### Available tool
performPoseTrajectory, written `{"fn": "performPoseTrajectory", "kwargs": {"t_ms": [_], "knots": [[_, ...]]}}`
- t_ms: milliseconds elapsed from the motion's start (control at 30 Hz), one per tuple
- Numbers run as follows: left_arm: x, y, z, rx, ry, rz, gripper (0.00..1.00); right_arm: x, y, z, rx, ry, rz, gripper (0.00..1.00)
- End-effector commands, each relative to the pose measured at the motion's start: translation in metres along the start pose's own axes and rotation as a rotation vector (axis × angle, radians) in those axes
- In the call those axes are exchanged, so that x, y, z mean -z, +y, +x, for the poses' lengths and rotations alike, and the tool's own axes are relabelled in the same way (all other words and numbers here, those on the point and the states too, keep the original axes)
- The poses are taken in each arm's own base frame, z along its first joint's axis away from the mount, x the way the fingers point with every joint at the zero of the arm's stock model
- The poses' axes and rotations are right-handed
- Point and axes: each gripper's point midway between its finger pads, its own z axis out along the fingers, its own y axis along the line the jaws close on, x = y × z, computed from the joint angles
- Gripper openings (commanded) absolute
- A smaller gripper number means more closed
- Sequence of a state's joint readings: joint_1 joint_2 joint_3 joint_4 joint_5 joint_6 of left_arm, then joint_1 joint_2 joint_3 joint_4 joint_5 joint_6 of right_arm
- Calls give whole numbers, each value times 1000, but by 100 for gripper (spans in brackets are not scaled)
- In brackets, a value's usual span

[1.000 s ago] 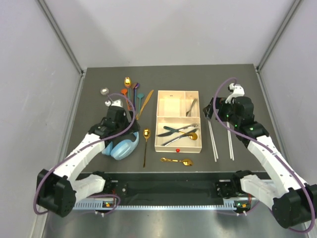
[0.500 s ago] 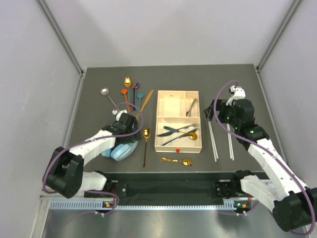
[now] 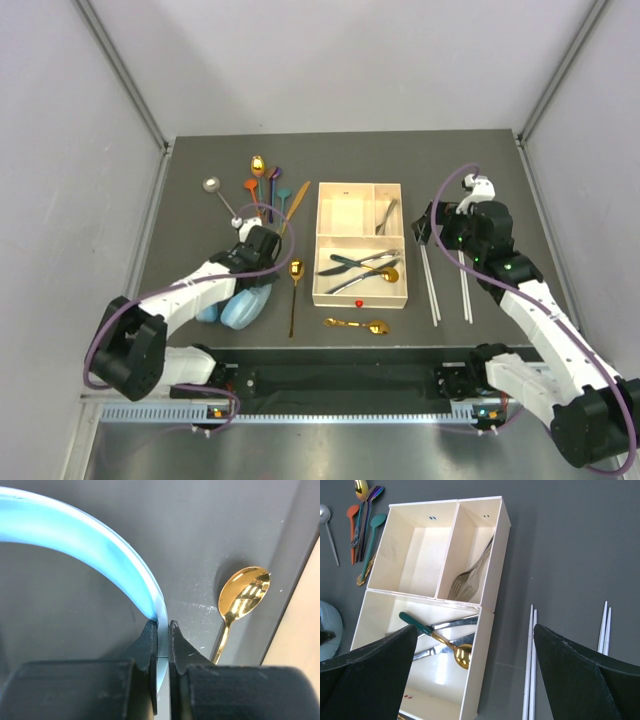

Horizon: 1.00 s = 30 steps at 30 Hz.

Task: Sort the eating utensils into containers
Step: Pick up the distractor from the center of the board.

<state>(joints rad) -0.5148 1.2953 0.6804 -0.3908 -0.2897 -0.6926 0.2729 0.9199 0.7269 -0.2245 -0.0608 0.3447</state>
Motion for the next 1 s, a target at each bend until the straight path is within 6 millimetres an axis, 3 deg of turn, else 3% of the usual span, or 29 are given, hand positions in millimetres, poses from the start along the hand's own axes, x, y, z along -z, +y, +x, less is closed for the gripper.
{"fn": "performPoseTrajectory", "kwargs": {"t_ms": [0, 133, 333, 567, 633, 667, 733, 767, 800, 867, 900, 967], "knots": [[17, -1, -13, 1, -39, 7, 0, 1, 11, -15, 3, -49, -32, 100], [54, -14, -45, 29, -146, 107, 0, -1, 12, -17, 2, -46, -34, 100], [98, -13, -86, 8, -208, 58, 0, -3, 15, -17, -10, -45, -49, 100], [155, -53, -146, 6, -317, 196, 0, -4, 11, -11, -13, -42, -36, 100], [152, -62, -152, -31, -302, 169, 0, -3, 11, -13, -13, -47, -36, 100], [167, -76, -163, -52, -332, 197, 0, -2, 12, -14, -14, -52, -35, 100], [164, -93, -168, -97, -330, 191, 0, -2, 11, -14, -22, -54, -31, 100], [175, -109, -176, -121, -357, 229, 0, -2, 10, -13, -37, -56, -24, 100], [167, -122, -176, -149, -346, 232, 0, -3, 9, -13, -48, -57, -22, 100], [176, -154, -187, -194, -389, 299, 0, -5, 7, -10, -75, -50, -7, 100], [160, -170, -184, -227, -365, 296, 0, -6, 5, -8, -86, -41, 5, 100], [169, -205, -190, -286, -406, 358, 0, -6, -4, -10, -111, -48, 65, 100]]}}
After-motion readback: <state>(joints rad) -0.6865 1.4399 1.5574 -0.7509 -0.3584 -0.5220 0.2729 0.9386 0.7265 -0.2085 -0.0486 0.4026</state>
